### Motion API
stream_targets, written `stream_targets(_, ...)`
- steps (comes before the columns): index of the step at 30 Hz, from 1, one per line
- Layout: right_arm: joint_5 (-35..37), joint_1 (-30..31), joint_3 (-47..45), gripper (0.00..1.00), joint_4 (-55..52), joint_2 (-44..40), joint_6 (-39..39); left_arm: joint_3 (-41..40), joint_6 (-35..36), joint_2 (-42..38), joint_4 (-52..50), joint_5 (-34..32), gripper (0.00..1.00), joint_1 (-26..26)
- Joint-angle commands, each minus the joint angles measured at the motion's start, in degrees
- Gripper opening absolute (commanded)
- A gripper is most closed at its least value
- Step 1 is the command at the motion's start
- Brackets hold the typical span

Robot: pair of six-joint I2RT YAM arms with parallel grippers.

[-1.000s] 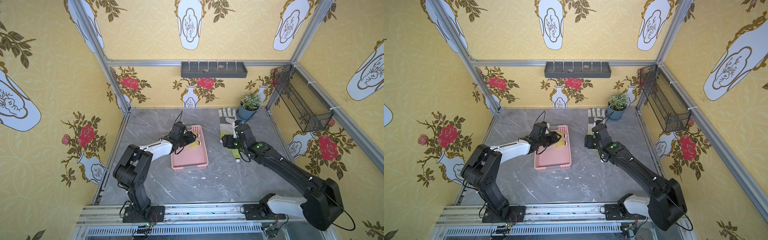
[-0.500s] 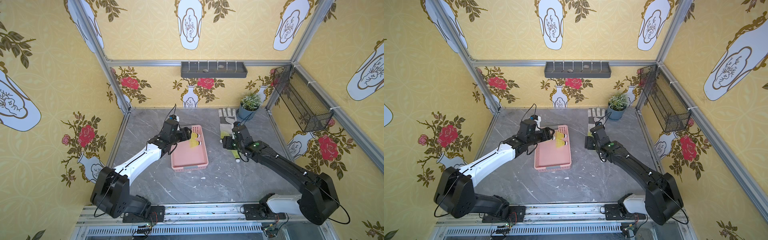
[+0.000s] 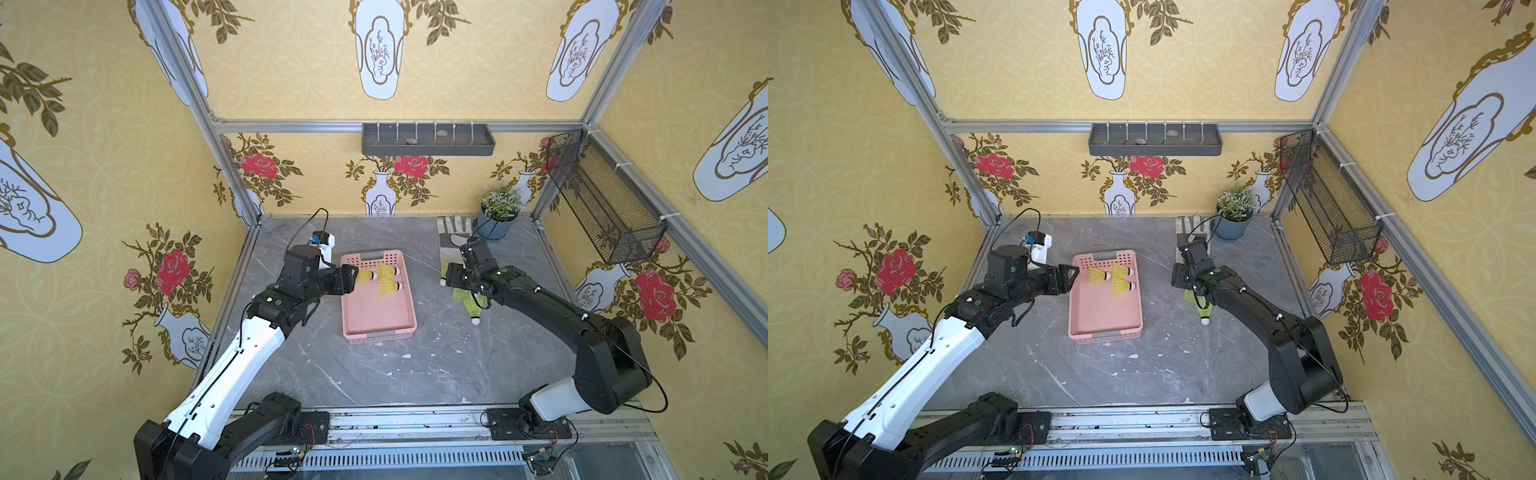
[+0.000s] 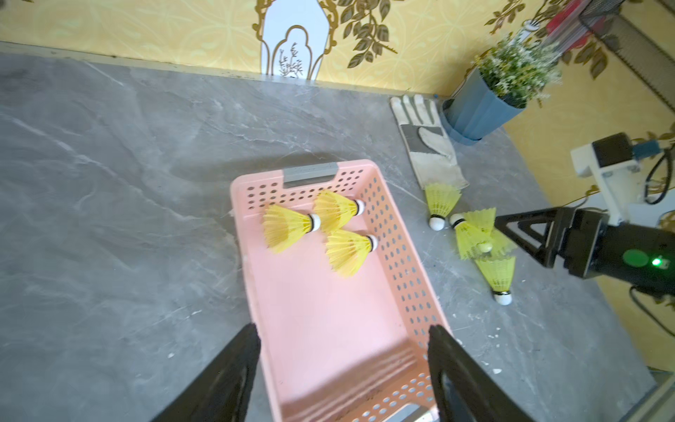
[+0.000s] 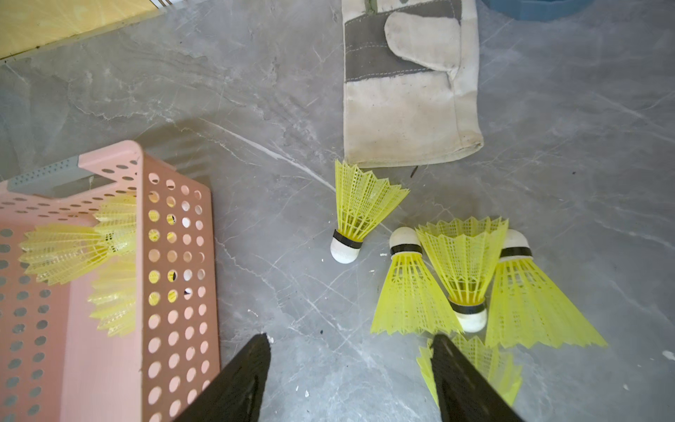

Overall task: Put the shuttlecocks into the storage box
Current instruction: Pick up the shuttlecock at the center of the board.

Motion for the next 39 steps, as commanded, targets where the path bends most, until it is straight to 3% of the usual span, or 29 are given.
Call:
stream_targets(1, -3.94, -1.18, 2.15, 0.66, -0.81, 2.81, 0.54, -1.73, 4.62, -2.58, -3.62, -0.89, 0.76, 0.9)
stream_targets(5, -5.17, -2.04, 5.27, 0.6, -1.64, 7.31, 1.22, -2.26, 4.99, -4.79, -4.29, 1.19, 0.76, 1.03)
stream_targets(15, -3.78, -1.85, 13.34, 0.48, -6.74, 18.36, 4.87, -2.71, 5.99, -7.62, -5.36, -0.95, 0.77, 0.95)
stream_targets(39, -0.59, -0.54, 21.82, 0.43, -10.05, 29.99, 9.14, -3.13, 5.92, -8.9, -5.1, -0.87, 0.77, 0.97)
